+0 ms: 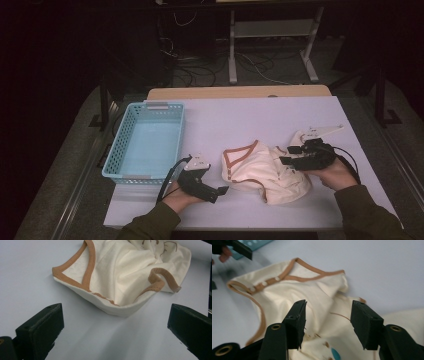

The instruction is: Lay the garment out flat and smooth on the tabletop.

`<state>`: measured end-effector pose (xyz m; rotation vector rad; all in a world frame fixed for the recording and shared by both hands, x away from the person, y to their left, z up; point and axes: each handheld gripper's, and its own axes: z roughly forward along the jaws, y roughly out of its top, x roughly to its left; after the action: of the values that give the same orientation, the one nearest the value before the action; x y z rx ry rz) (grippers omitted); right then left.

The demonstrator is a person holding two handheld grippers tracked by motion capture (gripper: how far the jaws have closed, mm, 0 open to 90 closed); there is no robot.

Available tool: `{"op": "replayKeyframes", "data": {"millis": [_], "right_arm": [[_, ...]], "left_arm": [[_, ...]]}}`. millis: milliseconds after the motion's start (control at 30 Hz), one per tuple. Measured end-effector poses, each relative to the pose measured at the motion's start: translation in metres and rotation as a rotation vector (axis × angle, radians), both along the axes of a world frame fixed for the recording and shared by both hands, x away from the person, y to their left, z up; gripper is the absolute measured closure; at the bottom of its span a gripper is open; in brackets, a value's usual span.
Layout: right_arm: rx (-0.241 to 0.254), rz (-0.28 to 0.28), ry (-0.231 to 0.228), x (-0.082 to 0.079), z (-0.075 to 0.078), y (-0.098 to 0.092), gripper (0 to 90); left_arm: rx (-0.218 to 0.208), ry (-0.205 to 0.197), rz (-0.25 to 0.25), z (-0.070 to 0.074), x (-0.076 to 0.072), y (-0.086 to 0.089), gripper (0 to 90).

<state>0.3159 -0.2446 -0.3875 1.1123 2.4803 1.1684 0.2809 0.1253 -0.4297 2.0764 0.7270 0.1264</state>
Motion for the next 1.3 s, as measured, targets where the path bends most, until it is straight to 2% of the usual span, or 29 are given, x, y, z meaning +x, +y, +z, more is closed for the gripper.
{"op": "replayKeyframes", "data": {"millis": [433,733,933,1133,1300], "right_arm": [[-0.021,-0.08,0.025,-0.016,-0.01,-0.035,45.4],[-0.046,-0.126,0.068,-0.029,-0.025,-0.057,49.9],[-0.08,-0.121,0.118,-0.035,-0.038,-0.061,54.4],[-0.093,-0.115,0.137,-0.037,-0.045,-0.06,57.4],[-0.115,-0.09,0.146,-0.035,-0.052,-0.055,63.7]], "left_arm": [[-0.001,0.0,0.001,0.0,0.0,-0.001,0.0],[0.001,0.0,0.0,0.0,0.0,-0.001,0.0],[0.005,-0.002,-0.003,0.0,0.0,-0.001,0.0],[0.005,-0.001,-0.003,0.0,0.0,-0.001,0.0],[0.006,-0.001,-0.005,0.0,0.0,-0.001,0.0]]}}
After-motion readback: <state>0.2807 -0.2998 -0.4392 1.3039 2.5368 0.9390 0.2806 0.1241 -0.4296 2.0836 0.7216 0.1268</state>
